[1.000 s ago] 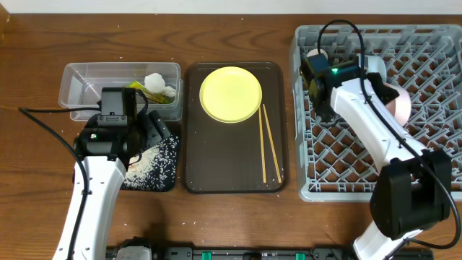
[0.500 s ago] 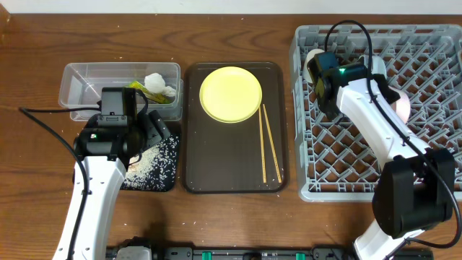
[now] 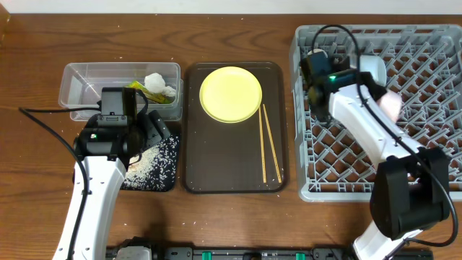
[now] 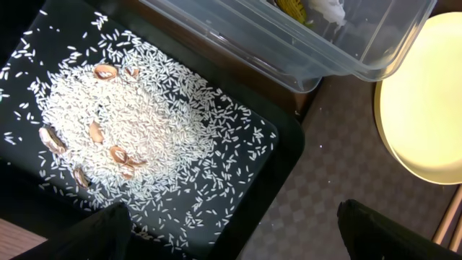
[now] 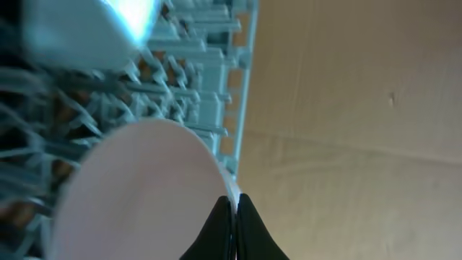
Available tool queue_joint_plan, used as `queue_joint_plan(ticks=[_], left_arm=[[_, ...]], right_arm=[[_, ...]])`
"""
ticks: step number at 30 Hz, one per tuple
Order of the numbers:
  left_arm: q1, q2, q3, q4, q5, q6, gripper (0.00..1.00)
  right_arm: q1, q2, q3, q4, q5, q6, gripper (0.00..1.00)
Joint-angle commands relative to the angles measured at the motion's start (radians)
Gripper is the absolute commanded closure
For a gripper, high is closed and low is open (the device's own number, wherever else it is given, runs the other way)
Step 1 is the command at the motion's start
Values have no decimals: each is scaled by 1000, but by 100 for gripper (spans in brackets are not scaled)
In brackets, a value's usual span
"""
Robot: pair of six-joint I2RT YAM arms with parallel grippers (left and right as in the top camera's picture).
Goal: Sort waste into correct bins and load items into the dishwasher rack
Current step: 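Carry the white bowl into the rack and stand it upright, then release the white bowl and move the right gripper to the chopsticks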
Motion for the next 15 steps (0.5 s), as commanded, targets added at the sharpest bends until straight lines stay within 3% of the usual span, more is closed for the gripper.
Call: queue_joint_plan(ticks=[1, 9, 12, 15], left_arm=[[5, 2, 10, -3, -8, 1, 6], [5, 2, 10, -3, -9, 1, 6], [5, 2, 10, -3, -8, 1, 6], [5, 2, 10, -3, -8, 1, 6]], right_arm=[[47, 5, -11, 38, -45, -47, 80], [103, 5, -10, 127, -255, -46, 39], [103, 2, -5, 127, -369, -38, 34], [104, -9, -2, 127, -487, -38, 34]])
